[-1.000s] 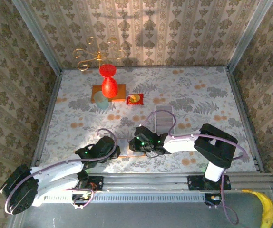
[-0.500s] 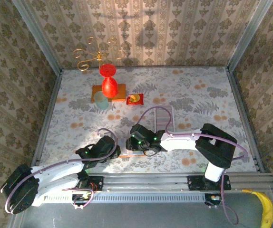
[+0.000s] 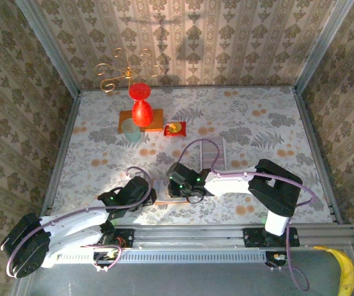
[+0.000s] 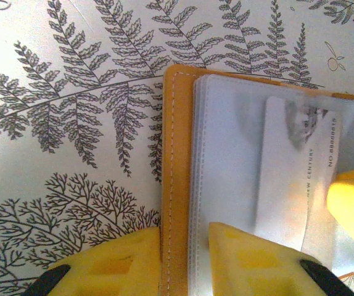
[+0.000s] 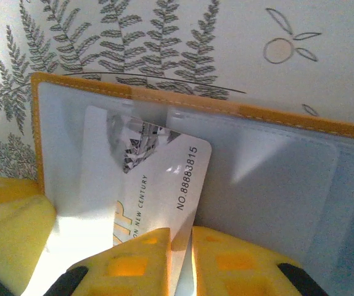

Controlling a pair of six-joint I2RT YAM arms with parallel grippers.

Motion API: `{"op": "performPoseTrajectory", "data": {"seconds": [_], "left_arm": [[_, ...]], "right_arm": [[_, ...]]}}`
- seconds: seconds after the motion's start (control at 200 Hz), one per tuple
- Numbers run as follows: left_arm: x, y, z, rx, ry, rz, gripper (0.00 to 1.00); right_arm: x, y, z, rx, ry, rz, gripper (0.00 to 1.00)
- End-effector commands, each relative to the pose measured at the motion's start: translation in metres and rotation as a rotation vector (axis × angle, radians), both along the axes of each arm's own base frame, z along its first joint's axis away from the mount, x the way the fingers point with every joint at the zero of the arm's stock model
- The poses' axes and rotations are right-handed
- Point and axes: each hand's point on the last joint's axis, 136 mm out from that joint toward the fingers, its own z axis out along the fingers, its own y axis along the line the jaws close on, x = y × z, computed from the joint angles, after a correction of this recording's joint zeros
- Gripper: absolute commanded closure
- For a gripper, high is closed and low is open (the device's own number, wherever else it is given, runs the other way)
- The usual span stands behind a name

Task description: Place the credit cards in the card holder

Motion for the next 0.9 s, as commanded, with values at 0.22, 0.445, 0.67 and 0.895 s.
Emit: {"op": "performPoseTrajectory", "data": {"seconds": [0.22,0.445,0.67,0.895], "left_arm": [[-0.019,0.02,-0.026,0.057,0.083,0.014,0.74],[-0.02,0.021,-0.026,0.059,0.087,0.016,0.74],[-0.02,0.02,-0.027,0.058,0.09,0.014,0.74],[-0.02,0.019,-0.026,0.054,0.089,0.013,0.74]], "right_arm": [[-0.004,0.02,0.002,0.008,-0.002,0.049,0.87],[-0.002,-0.001,0.014,-0.034,-0.054,0.012,0.83],[-0.007,-0.011,0.001,-0.077,-0.025,0.004,0.92],[-0.009,0.002,-0.008,-0.077,0.0,0.028,1.0]]}}
